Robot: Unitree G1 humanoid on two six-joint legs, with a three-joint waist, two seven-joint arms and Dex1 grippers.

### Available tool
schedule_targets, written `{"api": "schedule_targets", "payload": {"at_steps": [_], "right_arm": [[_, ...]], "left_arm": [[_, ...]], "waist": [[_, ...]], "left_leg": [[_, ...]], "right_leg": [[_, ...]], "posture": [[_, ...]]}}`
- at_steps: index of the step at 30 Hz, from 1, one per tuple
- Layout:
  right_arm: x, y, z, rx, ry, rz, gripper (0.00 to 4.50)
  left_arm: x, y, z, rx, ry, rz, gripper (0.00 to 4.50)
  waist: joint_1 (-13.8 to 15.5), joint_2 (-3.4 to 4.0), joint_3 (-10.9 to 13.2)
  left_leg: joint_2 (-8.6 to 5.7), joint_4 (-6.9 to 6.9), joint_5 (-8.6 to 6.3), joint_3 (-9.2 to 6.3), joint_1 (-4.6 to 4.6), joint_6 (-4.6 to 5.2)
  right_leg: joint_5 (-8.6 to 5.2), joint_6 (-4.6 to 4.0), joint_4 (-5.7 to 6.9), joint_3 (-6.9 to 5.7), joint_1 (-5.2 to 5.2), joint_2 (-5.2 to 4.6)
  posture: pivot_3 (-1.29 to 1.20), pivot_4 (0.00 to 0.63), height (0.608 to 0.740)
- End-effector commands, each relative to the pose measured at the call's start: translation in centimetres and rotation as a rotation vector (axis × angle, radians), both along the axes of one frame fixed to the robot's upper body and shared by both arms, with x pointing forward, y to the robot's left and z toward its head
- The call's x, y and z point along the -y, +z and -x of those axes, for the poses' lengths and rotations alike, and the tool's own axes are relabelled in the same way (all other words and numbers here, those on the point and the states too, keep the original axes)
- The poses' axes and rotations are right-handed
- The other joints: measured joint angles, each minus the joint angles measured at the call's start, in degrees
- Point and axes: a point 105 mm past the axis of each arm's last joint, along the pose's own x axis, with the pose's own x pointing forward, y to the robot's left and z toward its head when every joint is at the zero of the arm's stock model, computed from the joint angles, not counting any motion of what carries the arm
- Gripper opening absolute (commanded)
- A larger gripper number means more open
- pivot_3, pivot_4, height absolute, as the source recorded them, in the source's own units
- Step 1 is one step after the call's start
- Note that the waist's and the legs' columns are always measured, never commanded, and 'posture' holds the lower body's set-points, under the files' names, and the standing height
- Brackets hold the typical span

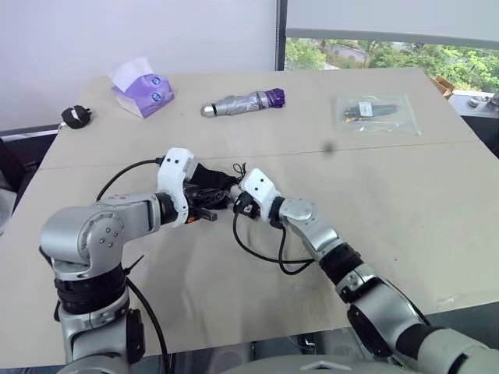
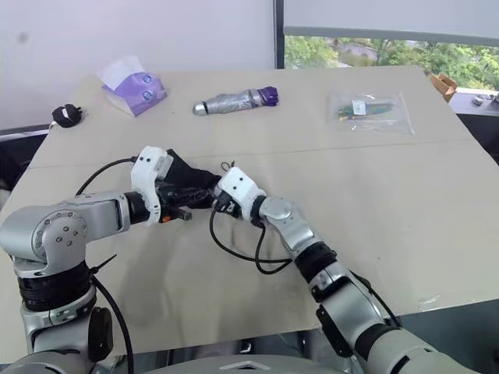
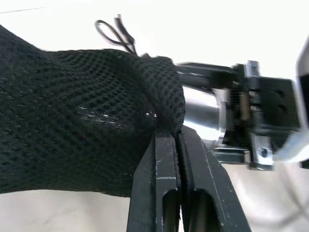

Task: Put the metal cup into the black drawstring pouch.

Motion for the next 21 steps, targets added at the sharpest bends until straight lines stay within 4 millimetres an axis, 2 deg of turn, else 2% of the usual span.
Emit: {"api": "schedule_targets", "payload": {"at_steps": [1, 8, 19, 21], "right_arm": [[0.2, 2.1, 0.3, 0.045, 0.007, -0.035, 2.54], [1.4, 3.1, 0.4, 0.05, -0.01, -0.027, 2.54], [2.5, 2.7, 0.4, 0.063, -0.015, 0.016, 2.54], [2.4, 2.7, 0.3, 0.057, -0.014, 0.017, 1.7]], "left_arm": [[-0.3, 0.8, -0.3, 0.043, 0.005, -0.007, 0.0], [0.1, 1.3, 0.0, 0.056, -0.039, -0.005, 0.0], [0.2, 1.6, -0.2, 0.065, -0.042, -0.01, 0.0], [0.2, 1.6, -0.2, 0.066, -0.044, -0.011, 0.0]], "waist": [[0.0, 0.0, 0.0], [0.0, 0.01, 0.0], [0.0, 0.0, 0.0], [0.0, 0.01, 0.0]], "left_leg": [[0.0, 0.0, 0.0, 0.0, 0.0, 0.0], [0.0, -0.02, 0.0, -0.07, -0.02, 0.0], [-0.02, -0.01, 0.0, -0.08, -0.06, 0.01], [-0.02, -0.01, 0.0, -0.08, -0.06, 0.01]], "right_leg": [[0.0, 0.0, 0.0, -0.01, 0.0, -0.01], [-0.01, -0.01, 0.0, -0.1, -0.01, -0.01], [-0.01, -0.01, -0.04, -0.26, 0.0, 0.06], [-0.01, -0.01, -0.04, -0.34, 0.0, 0.08]], "posture": [[0.0, 0.15, 0.74], [0.0, 0.15, 0.74], [0.0, 0.15, 0.74], [0.0, 0.15, 0.74]]}}
